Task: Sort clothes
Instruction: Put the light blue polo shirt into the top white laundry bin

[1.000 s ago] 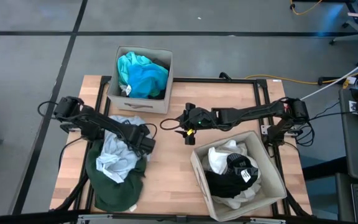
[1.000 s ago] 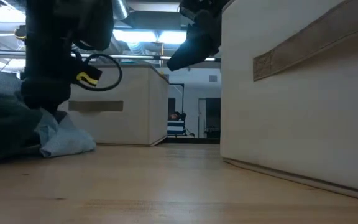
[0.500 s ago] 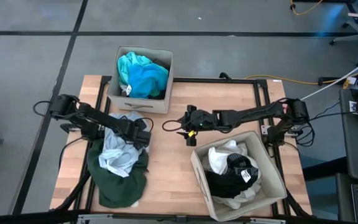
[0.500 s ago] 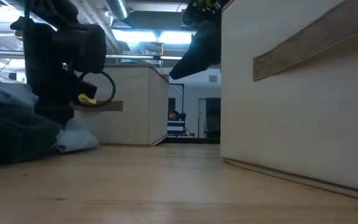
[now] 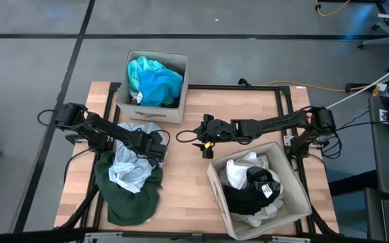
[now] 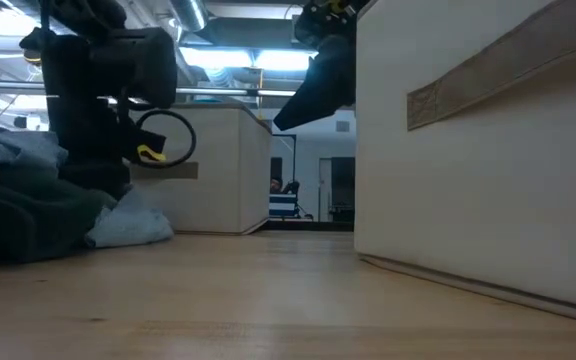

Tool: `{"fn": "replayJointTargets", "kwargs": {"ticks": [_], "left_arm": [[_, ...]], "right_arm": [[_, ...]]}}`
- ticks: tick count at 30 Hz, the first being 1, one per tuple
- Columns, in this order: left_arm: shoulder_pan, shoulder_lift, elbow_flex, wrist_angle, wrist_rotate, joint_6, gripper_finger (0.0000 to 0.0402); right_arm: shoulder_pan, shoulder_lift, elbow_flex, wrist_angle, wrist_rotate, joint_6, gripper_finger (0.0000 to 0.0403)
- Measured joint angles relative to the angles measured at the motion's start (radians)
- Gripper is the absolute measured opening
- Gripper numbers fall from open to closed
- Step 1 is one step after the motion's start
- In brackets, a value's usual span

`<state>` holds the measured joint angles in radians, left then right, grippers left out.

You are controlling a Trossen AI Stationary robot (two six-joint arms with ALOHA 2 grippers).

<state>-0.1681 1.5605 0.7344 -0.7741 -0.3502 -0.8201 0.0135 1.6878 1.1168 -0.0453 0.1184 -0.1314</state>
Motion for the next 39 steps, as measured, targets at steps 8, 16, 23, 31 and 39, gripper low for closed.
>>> {"fn": "replayJointTargets", "kwargs": {"ticks": [8,16,23,31,39], "left_arm": [[-0.058,-0.094,0.148,-0.027,-0.028,0.046,0.0007],[-0.093,-0.272,0.298,-0.030,-0.171,0.168,0.0005],[-0.091,-0.378,0.461,-0.012,-0.323,0.383,0.0004],[-0.057,-0.430,0.643,0.141,-0.452,0.761,0.0003],[0.040,-0.457,0.742,0.538,-0.548,1.306,0.0008]], "right_arm": [[0.000,0.000,0.000,-0.004,-0.001,0.003,0.0269],[0.000,0.000,0.000,-0.004,-0.001,0.003,0.0269],[0.000,0.000,0.001,-0.005,-0.001,0.003,0.0269],[0.000,-0.001,0.002,0.000,-0.001,0.003,0.0269],[0.000,-0.003,0.004,0.029,-0.016,0.019,0.0269]]}}
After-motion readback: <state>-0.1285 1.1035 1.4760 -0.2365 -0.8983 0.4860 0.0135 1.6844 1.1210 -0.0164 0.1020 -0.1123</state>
